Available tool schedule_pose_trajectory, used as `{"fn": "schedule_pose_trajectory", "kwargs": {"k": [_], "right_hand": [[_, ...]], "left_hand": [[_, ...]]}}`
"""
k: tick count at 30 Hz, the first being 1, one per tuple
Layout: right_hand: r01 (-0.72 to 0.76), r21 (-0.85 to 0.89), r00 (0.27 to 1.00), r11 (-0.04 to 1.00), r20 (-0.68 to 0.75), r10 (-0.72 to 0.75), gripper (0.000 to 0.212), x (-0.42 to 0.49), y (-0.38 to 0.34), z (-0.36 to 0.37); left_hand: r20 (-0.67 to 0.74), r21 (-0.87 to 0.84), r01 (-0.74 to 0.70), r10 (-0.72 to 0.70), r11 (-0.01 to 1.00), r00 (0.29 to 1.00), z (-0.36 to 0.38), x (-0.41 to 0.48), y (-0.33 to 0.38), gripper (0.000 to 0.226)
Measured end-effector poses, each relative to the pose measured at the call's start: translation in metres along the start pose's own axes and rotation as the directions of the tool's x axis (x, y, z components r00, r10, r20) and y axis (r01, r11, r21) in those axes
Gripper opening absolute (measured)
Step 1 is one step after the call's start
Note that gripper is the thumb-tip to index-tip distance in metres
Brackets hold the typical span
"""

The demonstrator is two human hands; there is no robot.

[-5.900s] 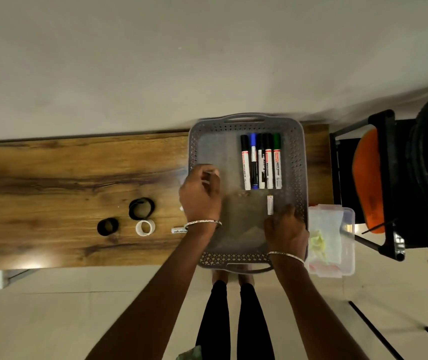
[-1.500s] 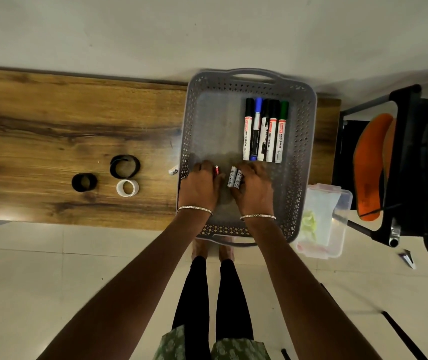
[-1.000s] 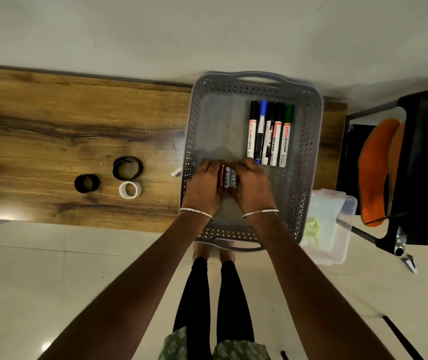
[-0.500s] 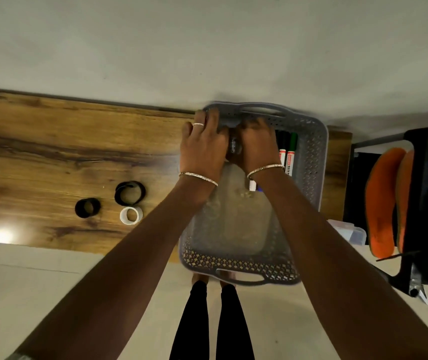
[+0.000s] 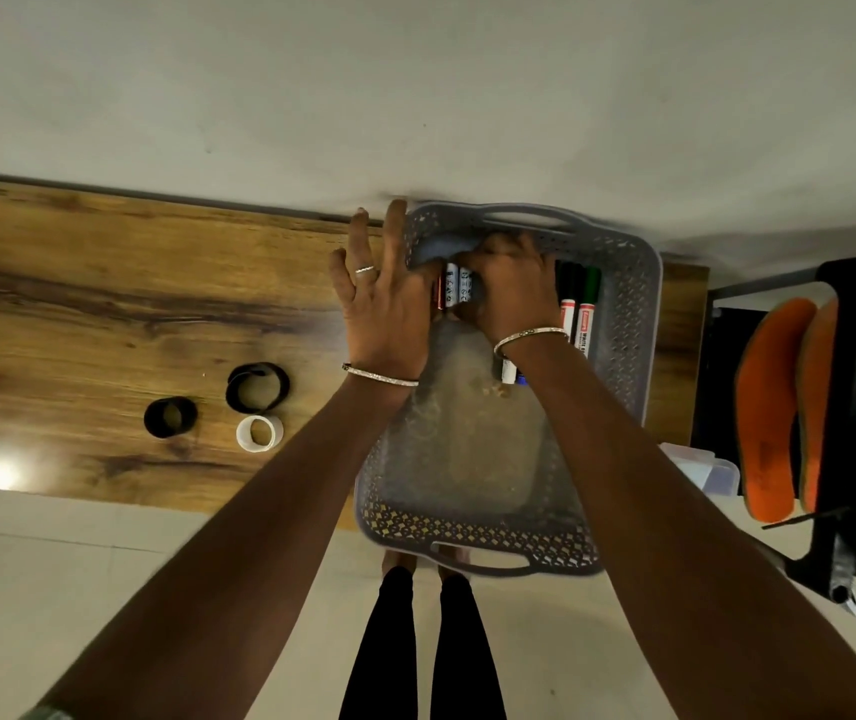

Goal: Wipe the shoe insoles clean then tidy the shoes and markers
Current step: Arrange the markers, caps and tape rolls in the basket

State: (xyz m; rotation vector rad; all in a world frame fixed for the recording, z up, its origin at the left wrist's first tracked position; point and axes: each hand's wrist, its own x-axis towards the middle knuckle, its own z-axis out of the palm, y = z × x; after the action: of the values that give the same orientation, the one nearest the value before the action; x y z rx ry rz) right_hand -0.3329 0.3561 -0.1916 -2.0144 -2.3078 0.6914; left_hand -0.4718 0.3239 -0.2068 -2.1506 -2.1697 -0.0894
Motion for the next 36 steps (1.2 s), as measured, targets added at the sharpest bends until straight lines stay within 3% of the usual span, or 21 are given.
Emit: {"fn": "schedule_pose_trajectory", "kwargs": {"k": [3, 9, 14, 17, 19, 23, 27, 30, 32, 36], "right_hand": [[0.000, 0.016, 1.000, 1.000, -0.004, 0.000, 0.055, -0.001, -0.002, 0.001], [-0.021, -0.005, 1.000, 1.000, -0.006, 0.021, 0.056, -0.004, -0.004, 0.000], [-0.060, 0.032, 0.998, 0.998, -0.001, 0.060, 0.068, -0.013, -0.006, -0.001], [-0.114, 0.133, 0.986, 0.985, -0.105, 0.128, 0.063, -0.029, -0.006, 0.003], [-0.127, 0.207, 0.969, 0.970, -0.185, 0.166, 0.051, -0.047, -0.010, 0.006], [-0.116, 0.335, 0.931, 0.935, -0.291, 0.219, 0.023, -0.088, -0.048, 0.013], [-0.019, 0.348, 0.955, 0.937, -0.272, 0.121, 0.012, -0.119, -0.090, 0.021], [0.026, 0.362, 0.966, 0.932, -0.247, 0.069, 0.015, -0.123, -0.119, 0.026], [0.035, 0.275, 0.965, 0.961, -0.258, 0.039, 0.013, -0.116, -0.133, 0.026], [0.066, -0.209, 0.984, 0.976, -0.151, -0.099, 0.016, -0.083, -0.159, 0.030]], "left_hand": [[0.131, -0.070, 0.075, -0.065, 0.995, 0.989, -0.006, 0.003, 0.000, 0.048], [0.228, -0.112, 0.076, -0.049, 0.991, 0.972, -0.011, 0.005, 0.000, 0.047], [0.247, -0.185, 0.085, -0.038, 0.979, 0.968, -0.016, -0.001, -0.004, 0.059], [0.223, -0.320, 0.077, -0.004, 0.944, 0.975, -0.030, -0.016, -0.014, 0.069], [0.161, -0.416, 0.090, -0.024, 0.905, 0.987, -0.041, -0.032, -0.025, 0.065], [0.131, -0.540, 0.272, -0.239, 0.797, 0.962, -0.051, -0.069, -0.065, 0.037], [0.167, -0.507, 0.410, -0.380, 0.758, 0.910, -0.053, -0.109, -0.111, 0.024], [0.274, -0.396, 0.486, -0.405, 0.779, 0.872, -0.055, -0.128, -0.144, 0.028], [0.321, -0.344, 0.484, -0.383, 0.805, 0.866, -0.055, -0.136, -0.156, 0.037], [0.356, -0.290, 0.457, -0.348, 0.841, 0.867, -0.052, -0.143, -0.173, 0.046]]}}
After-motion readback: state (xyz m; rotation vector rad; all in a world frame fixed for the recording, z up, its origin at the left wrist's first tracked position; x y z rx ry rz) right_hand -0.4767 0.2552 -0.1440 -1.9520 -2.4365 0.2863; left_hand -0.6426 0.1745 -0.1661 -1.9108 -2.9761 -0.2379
